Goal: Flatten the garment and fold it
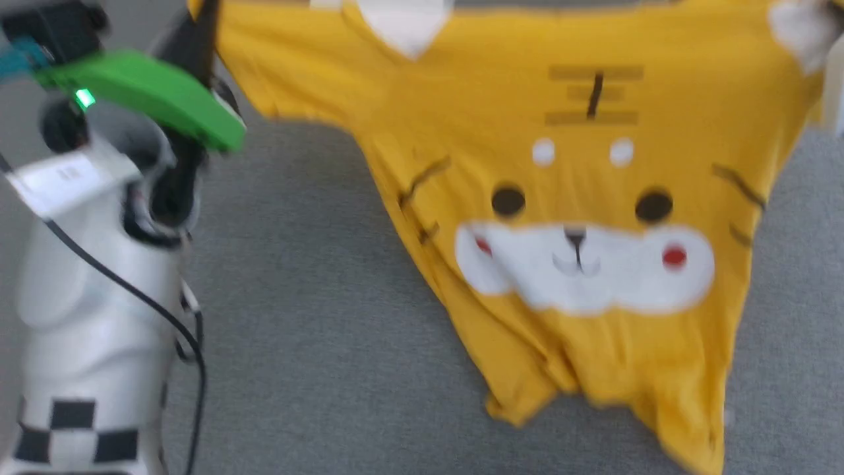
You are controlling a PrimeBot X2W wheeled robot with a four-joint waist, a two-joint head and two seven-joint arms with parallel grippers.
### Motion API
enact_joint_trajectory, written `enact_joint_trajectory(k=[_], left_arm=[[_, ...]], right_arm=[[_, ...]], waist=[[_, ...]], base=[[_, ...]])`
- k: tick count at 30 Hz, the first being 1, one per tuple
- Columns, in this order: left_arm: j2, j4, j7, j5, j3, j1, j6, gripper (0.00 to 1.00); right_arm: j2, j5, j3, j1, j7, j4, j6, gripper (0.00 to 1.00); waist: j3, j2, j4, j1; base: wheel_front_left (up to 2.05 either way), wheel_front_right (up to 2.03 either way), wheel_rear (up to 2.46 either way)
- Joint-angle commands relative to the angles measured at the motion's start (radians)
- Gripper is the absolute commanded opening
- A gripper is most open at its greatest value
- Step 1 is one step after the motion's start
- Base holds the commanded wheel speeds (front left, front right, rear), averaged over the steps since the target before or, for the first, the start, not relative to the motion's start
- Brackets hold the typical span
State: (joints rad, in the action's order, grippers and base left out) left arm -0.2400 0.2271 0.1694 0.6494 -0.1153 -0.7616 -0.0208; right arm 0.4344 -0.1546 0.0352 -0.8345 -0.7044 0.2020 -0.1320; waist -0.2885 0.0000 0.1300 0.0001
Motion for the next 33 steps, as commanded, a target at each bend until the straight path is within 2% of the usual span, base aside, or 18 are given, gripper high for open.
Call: enact_joint_trajectory(k=[1, 7, 14, 19, 23, 26, 33], left_arm=[[-0.02, 0.01, -0.003, -0.01, 0.011, -0.057, 0.002, 0.0], [-0.059, 0.042, -0.045, -0.072, 0.026, -0.295, 0.031, 0.0], [-0.069, 0.084, -0.179, -0.101, 0.089, -0.533, 0.08, 0.0], [-0.085, 0.125, -0.26, -0.093, 0.126, -0.62, 0.073, 0.0], [-0.097, 0.17, -0.273, -0.078, 0.138, -0.605, 0.055, 0.0], [-0.099, 0.213, -0.263, -0.078, 0.12, -0.543, 0.032, 0.0], [-0.092, 0.323, -0.203, -0.072, 0.039, -0.282, -0.048, 0.0]], right_arm=[[0.001, 0.016, -0.002, -0.056, 0.02, 0.005, 0.001, 0.0], [-0.024, 0.087, -0.016, -0.294, 0.125, 0.044, 0.001, 0.0], [-0.07, 0.2, -0.049, -0.55, 0.322, 0.101, 0.001, 0.0], [-0.088, 0.251, -0.06, -0.661, 0.448, 0.146, 0.001, 0.0], [-0.096, 0.261, -0.059, -0.682, 0.503, 0.201, 0.001, 0.0], [-0.099, 0.236, -0.045, -0.638, 0.534, 0.245, 0.001, 0.0], [-0.082, 0.099, 0.066, -0.382, 0.581, 0.322, 0.001, 0.0]], waist=[[-0.081, 0.0, -0.073, -0.0001], [-0.164, 0.0, -0.128, -0.0001], [-0.21, 0.0, -0.159, -0.0001], [-0.212, 0.0, -0.165, -0.0001], [-0.202, 0.0, -0.163, -0.0001], [-0.196, 0.0, -0.159, -0.0001], [-0.15, 0.0, -0.147, -0.0001]], base=[[0.0, 0.0, 0.0], [0.0, 0.0, 0.0], [0.0, 0.0, 0.0], [0.0, 0.0, 0.0], [0.0, 0.0, 0.0], [0.0, 0.0, 0.0], [0.0, 0.0, 0.0]])
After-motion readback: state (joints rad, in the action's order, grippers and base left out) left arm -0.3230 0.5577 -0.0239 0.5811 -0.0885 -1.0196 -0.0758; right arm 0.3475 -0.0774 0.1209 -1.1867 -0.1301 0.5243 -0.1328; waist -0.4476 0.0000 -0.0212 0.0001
